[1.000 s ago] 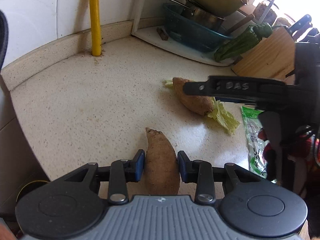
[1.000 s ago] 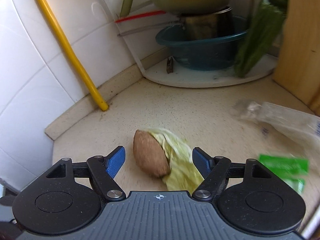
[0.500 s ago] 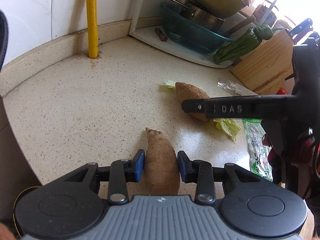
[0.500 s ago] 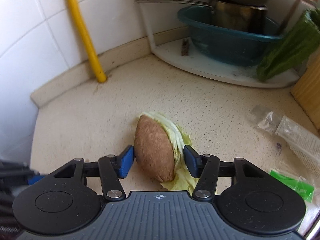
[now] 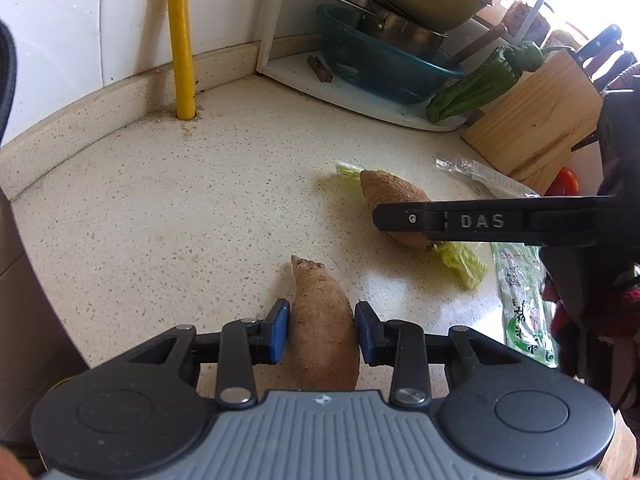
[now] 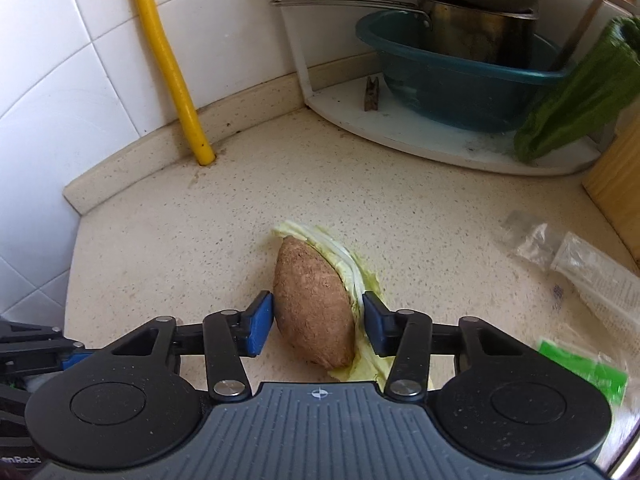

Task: Collect trash
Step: 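Grasp the sweet potato with cabbage leaf using the right gripper while the left holds its potato, then carry both sweet potatoes down to the bin and open both grippers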

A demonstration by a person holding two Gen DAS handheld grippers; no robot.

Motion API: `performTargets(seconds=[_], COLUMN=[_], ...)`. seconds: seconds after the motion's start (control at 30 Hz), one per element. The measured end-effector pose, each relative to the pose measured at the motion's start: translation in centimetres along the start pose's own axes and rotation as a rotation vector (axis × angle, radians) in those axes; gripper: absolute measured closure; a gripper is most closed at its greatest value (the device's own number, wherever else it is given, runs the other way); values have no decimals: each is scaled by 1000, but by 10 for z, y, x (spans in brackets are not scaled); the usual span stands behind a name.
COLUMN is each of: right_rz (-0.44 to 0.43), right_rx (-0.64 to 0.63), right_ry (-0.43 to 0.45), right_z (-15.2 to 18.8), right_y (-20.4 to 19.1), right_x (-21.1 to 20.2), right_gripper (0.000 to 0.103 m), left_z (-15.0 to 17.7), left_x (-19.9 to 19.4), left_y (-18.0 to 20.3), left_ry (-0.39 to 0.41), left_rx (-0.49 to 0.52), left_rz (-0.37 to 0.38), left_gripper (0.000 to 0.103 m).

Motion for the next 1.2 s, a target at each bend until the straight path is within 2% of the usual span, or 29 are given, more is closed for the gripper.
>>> performTargets(seconds=[0.43, 0.7, 0.93, 1.2], right_rz=[-146, -232, -353, -455], right_rx=[109, 129, 77, 5], right_ry=[82, 135, 138, 116], right_z=[6, 7, 5, 7], right_y=[-20, -34, -71, -134], right_x=[-50, -76, -78, -81], right_gripper=[48, 48, 48, 48], left_z=[1, 10, 24, 40], left_x=[-26, -57, -87, -125], left_y=[-1, -7, -33, -74], left_ry=[67, 130, 176, 222], left_rx=[8, -15, -89, -134], left_rz=[-27, -96, -161, -208], left_gripper=[70, 70, 70, 70])
Point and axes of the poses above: each gripper's, at about its wrist camera, not at the fingertips, and x roughly the way its jaws point, y to its right, z to its underside, the point moved 5 cm from there along x, roughly the way its jaws point, and after that the axes turned 7 degrees about -x, right-handed, at the moved point
